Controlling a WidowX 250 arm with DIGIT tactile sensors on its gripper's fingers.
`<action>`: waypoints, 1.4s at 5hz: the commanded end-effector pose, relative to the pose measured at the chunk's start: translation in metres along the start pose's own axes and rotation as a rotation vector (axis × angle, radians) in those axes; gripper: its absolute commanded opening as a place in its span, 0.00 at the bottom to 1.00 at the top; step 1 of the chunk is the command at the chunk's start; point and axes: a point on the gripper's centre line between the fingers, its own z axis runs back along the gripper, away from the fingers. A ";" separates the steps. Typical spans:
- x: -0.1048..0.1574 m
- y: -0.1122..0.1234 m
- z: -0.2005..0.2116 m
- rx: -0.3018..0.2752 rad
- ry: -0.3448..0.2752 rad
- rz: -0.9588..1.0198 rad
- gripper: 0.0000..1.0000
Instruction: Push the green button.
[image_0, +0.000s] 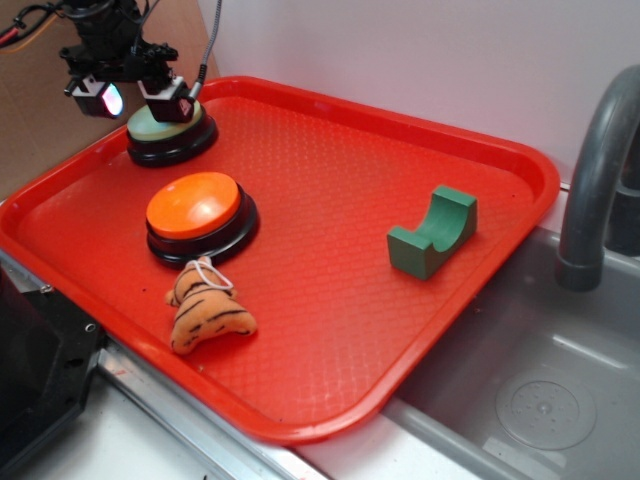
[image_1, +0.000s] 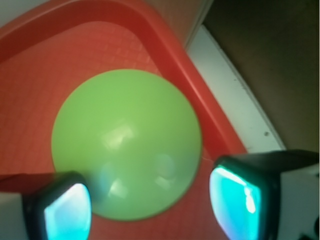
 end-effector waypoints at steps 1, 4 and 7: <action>0.012 0.005 -0.004 0.006 -0.008 -0.007 1.00; 0.005 0.001 0.025 0.009 -0.075 -0.034 1.00; 0.005 -0.016 0.060 -0.069 -0.111 -0.080 1.00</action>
